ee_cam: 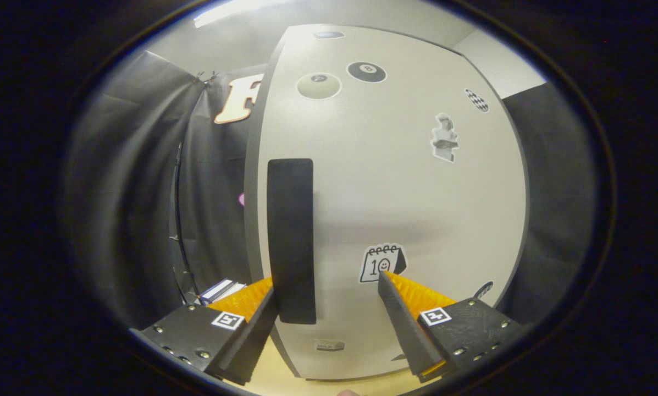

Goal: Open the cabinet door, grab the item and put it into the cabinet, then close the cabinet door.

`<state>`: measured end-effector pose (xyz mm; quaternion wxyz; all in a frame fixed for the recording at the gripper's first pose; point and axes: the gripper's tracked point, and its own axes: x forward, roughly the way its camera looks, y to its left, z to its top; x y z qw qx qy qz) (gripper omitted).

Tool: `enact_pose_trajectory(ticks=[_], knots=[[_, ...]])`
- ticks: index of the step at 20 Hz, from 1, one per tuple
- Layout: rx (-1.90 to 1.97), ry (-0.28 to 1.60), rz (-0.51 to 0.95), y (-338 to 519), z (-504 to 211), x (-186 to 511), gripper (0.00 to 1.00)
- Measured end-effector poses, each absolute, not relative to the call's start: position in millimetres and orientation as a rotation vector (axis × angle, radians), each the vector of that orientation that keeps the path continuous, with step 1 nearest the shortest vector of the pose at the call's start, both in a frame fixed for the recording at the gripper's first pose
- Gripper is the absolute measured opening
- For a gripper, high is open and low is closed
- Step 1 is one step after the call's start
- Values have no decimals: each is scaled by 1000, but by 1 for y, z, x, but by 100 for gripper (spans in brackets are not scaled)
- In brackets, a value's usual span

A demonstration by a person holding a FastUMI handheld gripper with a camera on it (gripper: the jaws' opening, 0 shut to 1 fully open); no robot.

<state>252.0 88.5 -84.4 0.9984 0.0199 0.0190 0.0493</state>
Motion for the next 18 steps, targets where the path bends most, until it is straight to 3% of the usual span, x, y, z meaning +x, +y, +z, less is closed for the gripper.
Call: enact_pose_trajectory(ticks=[10, 18], knots=[[50, 43, 95, 87, -85, 253, 100], [81, 9, 104, 49, -50, 173, 100]])
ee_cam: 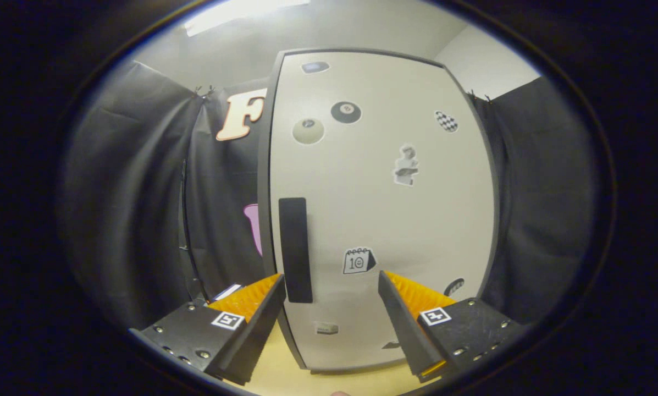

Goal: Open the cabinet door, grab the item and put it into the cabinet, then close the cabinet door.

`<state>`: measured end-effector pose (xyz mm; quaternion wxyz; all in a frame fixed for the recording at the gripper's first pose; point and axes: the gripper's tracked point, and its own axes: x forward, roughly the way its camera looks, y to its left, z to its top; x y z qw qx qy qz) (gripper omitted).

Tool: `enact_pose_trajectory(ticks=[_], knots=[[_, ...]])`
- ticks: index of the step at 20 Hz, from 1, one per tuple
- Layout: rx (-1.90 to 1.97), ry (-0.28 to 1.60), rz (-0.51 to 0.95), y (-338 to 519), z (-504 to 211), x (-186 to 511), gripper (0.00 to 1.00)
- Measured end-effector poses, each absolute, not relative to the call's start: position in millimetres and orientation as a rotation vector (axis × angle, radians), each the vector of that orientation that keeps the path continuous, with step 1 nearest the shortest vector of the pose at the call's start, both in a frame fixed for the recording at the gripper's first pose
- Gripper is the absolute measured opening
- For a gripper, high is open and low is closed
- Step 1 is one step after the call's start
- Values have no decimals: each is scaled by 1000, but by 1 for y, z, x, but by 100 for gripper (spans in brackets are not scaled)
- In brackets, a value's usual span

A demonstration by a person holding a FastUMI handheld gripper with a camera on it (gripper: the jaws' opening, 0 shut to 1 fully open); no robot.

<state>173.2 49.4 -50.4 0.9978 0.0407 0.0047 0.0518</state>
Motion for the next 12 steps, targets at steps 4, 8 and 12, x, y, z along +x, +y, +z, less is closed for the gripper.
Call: enact_pose_trajectory(ticks=[4, 8, 12], knots=[[42, 67, 79, 19, -55, 121, 100], [4, 80, 61, 3, -59, 70, 100], [-5, 74, 30, -4, -55, 37, 100]])
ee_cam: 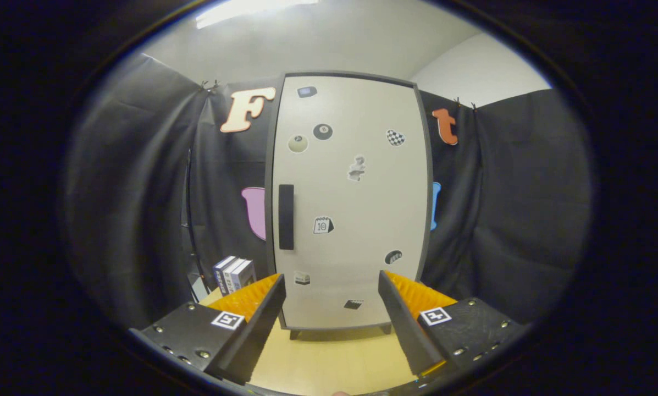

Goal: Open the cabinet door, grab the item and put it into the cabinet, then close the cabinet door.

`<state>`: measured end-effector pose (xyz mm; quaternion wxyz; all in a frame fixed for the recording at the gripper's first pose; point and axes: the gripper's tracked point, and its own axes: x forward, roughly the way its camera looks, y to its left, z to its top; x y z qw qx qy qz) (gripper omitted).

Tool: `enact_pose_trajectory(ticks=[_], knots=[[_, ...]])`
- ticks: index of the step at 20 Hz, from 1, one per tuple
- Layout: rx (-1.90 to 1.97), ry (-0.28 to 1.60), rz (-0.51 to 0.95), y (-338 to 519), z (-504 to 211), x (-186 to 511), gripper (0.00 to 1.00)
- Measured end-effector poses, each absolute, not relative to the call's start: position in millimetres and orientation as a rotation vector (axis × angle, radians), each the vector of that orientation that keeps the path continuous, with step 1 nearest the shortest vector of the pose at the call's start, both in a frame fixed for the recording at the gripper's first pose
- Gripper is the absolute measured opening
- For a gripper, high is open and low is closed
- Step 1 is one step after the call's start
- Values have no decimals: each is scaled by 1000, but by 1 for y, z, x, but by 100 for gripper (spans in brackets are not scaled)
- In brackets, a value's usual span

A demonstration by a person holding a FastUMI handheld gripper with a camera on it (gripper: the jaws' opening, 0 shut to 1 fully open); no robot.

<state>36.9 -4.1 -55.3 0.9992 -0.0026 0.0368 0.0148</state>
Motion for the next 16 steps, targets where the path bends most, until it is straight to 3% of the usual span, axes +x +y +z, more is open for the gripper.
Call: enact_pose_trajectory(ticks=[16], knots=[[26, 35, -45, -4, -42, 23, 100]])
